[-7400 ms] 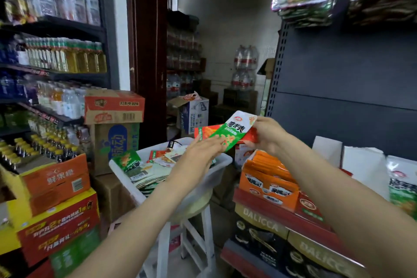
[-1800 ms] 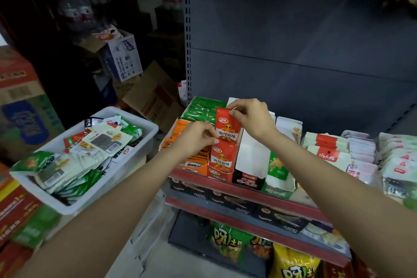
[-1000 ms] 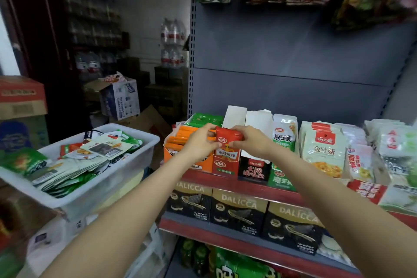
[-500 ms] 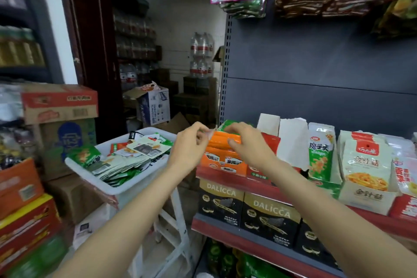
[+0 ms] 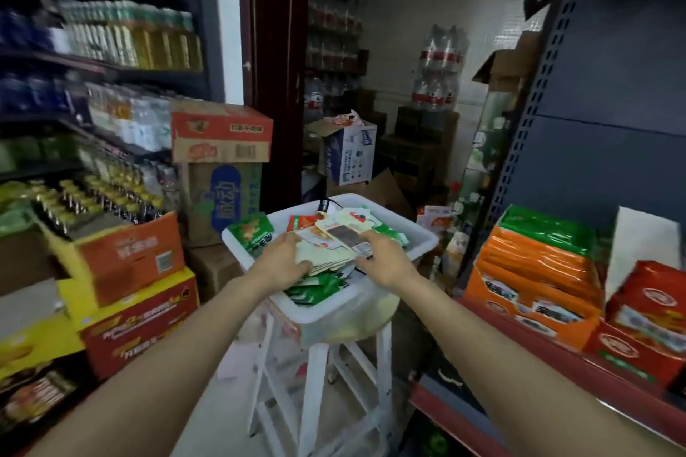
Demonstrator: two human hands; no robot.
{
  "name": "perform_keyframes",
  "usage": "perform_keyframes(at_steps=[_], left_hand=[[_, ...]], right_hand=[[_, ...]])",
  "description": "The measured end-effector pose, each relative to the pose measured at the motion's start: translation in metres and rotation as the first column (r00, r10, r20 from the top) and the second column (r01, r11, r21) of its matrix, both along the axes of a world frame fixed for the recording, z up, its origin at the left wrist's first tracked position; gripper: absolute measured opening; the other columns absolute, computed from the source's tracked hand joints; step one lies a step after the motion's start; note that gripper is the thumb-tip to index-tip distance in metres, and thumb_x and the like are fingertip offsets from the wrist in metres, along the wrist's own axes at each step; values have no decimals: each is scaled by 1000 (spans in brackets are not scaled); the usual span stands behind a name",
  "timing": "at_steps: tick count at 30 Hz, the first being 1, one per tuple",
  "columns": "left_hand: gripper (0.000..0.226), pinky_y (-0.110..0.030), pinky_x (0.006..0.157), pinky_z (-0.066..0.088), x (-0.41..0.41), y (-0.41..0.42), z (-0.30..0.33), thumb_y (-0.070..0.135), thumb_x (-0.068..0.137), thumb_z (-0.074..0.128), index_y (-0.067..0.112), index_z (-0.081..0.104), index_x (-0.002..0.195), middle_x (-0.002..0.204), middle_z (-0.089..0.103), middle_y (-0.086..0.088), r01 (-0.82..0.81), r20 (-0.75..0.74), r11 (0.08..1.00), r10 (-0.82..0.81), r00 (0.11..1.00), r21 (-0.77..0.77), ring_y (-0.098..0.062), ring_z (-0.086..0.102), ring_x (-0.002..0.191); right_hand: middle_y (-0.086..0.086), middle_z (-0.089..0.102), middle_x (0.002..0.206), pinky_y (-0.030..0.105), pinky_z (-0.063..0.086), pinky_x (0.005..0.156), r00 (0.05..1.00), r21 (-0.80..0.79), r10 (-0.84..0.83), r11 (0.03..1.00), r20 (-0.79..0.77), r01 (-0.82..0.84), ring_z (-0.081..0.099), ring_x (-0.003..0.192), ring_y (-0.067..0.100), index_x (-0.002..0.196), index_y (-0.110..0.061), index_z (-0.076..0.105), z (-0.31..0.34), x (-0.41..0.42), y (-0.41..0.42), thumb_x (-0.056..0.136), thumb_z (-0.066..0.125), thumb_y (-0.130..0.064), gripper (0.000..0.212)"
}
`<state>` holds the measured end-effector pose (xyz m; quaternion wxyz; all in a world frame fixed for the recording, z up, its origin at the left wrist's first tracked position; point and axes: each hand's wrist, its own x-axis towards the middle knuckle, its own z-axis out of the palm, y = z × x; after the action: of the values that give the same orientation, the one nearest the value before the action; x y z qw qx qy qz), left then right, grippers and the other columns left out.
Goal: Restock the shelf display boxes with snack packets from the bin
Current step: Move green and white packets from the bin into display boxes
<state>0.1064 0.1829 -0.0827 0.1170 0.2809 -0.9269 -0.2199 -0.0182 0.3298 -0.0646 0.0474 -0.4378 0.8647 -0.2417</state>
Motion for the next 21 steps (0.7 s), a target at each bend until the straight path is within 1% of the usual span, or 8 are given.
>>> perform_keyframes(at_steps=[2,5,7,10,13,15,18,21], left_hand=[[76,-30,106,28,-5,-21,-8,46,87,59,7,27,144,147,31,-15,-44,50,999,45,998,-23,-30,30,134],[98,-34,111,24,-6,-41,-18,67,75,59,11,22,147,151,24,-14,-118,90,989,125,988,-84,-29,22,138],[112,-39,115,18,-5,-42,-24,73,66,63,14,15,148,155,12,-13,-175,1,976,177,984,-126,-29,11,143],[127,-44,117,2,-6,-38,-27,77,59,64,15,1,150,157,-9,-13,-272,-143,935,244,959,-227,-29,-10,145],[135,-48,115,-7,-7,-43,-25,85,56,56,16,-15,148,153,-25,-17,-357,-131,887,333,934,-294,-30,-24,141],[134,-50,116,1,-7,-45,-23,87,57,53,17,-14,148,156,-12,-15,-371,-97,900,358,929,-231,-31,-13,144],[118,-46,111,22,-5,-44,-22,79,69,52,14,-5,150,148,27,-12,-360,-99,912,346,933,-195,-31,21,138],[71,-40,108,27,0,-42,-19,40,92,49,2,21,145,141,35,-16,-355,-159,927,335,929,-124,-31,27,132]], right_hand=[[11,40,143,37,37,103,1000,64,26,998,-5,-26,39,129,29,141,-12,35,-8,-12,-21,91,59,-28,58],[5,16,157,36,21,113,991,185,135,973,12,-135,17,143,26,149,-17,18,-15,-24,-43,89,60,-41,77],[2,6,159,36,16,116,985,242,165,955,47,-171,7,146,23,151,-20,12,-18,-28,-55,87,58,-50,84],[2,14,158,37,24,112,976,371,215,910,-42,-185,14,145,23,150,-25,21,-15,-29,-66,88,51,-57,75],[2,22,156,34,29,107,955,448,275,872,-114,-197,22,142,24,146,-30,30,-7,-26,-71,89,48,-57,65],[4,23,156,33,28,107,942,485,303,851,-145,-199,22,142,24,147,-30,30,-7,-23,-72,91,47,-55,64],[5,24,155,33,29,106,943,488,302,849,-139,-199,24,141,25,147,-28,30,-9,-22,-74,91,49,-53,64],[5,25,155,34,30,105,952,482,286,853,-113,-199,26,140,26,146,-27,31,-8,-22,-75,91,51,-51,64]])
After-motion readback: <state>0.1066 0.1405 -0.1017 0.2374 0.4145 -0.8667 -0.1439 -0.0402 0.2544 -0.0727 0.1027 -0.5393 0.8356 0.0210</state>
